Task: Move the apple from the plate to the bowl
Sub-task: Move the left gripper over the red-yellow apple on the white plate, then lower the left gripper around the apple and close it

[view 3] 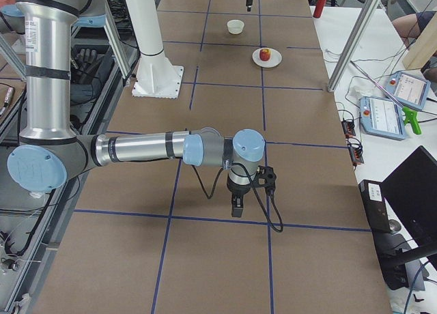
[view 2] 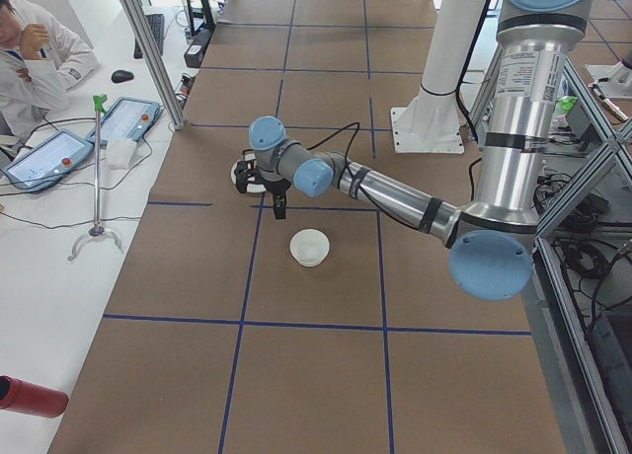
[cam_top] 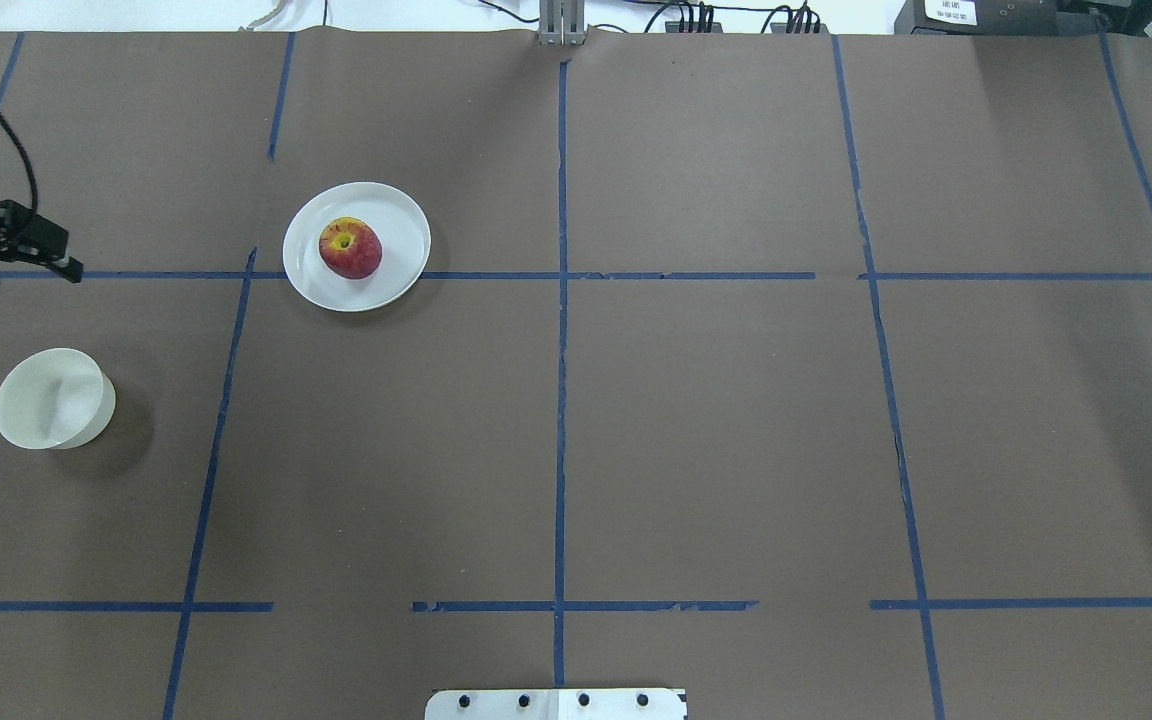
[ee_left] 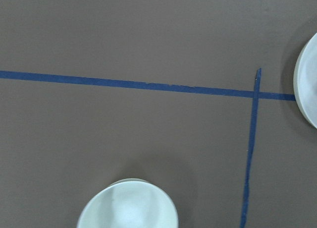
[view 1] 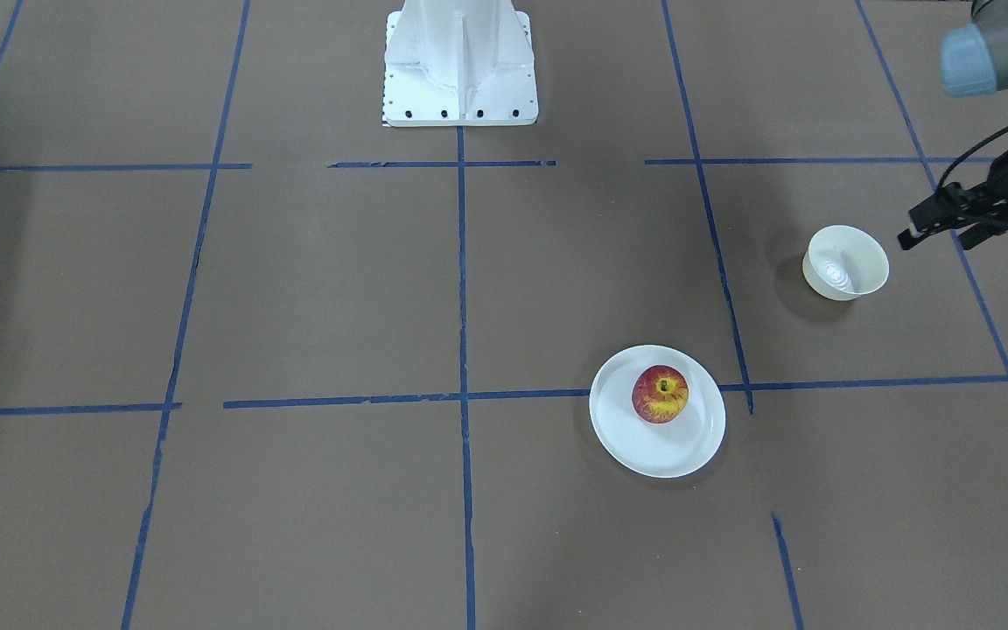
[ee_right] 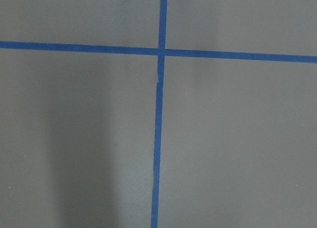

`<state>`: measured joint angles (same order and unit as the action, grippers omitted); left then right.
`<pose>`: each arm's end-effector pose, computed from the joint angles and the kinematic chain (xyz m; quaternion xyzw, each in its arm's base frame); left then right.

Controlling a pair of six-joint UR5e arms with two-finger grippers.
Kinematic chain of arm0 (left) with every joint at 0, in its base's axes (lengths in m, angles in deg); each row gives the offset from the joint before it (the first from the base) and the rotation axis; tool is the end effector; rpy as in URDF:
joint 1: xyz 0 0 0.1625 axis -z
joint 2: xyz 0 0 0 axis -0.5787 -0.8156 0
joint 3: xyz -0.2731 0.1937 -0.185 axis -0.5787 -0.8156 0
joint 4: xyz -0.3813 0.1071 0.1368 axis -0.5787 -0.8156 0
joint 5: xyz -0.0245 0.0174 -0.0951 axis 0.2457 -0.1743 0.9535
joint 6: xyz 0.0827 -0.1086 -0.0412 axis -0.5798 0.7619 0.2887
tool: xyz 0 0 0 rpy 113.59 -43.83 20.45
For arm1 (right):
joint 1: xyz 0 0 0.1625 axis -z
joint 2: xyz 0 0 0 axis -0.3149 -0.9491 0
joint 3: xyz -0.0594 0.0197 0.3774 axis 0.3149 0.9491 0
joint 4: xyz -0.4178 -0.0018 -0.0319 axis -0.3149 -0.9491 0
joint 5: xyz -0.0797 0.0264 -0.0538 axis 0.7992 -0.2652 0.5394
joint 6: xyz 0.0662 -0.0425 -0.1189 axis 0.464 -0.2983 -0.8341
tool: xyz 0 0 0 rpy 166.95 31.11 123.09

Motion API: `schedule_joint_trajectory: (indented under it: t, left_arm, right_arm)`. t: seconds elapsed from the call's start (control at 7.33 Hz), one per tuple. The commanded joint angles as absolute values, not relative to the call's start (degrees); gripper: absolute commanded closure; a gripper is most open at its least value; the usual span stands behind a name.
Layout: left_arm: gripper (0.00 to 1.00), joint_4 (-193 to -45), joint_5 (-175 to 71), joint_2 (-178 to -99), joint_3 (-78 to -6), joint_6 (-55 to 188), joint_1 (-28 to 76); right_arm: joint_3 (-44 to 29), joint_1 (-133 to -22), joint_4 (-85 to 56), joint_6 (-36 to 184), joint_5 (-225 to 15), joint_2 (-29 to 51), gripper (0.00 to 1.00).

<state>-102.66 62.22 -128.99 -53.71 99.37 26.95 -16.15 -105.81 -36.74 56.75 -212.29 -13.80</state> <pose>0.2375 -0.5201 0.4145 -0.0215 0.4537 -0.0469 0.8896 0.0209 -0.4628 0.6078 -0.0200 -0.3431 -0.0210 0.9389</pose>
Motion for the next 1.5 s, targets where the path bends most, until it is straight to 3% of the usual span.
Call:
schedule_joint_trajectory:
  t: [0.0,0.82,1.36]
  left_arm:
    - [0.00,-102.71,57.76,-142.76,-44.68,112.18,19.60]
    - [0.00,-108.57,53.70,-157.75,-25.34,125.90,15.01]
    - [0.01,-109.22,51.68,-158.38,-22.58,126.11,13.51]
  right_arm:
    - [-16.23,-105.81,-36.74,56.70,-212.29,-13.81,0.00]
    - [-16.24,-105.81,-36.74,56.79,-212.29,-13.81,0.00]
    - [-16.23,-105.81,-36.74,56.79,-212.29,-13.81,0.00]
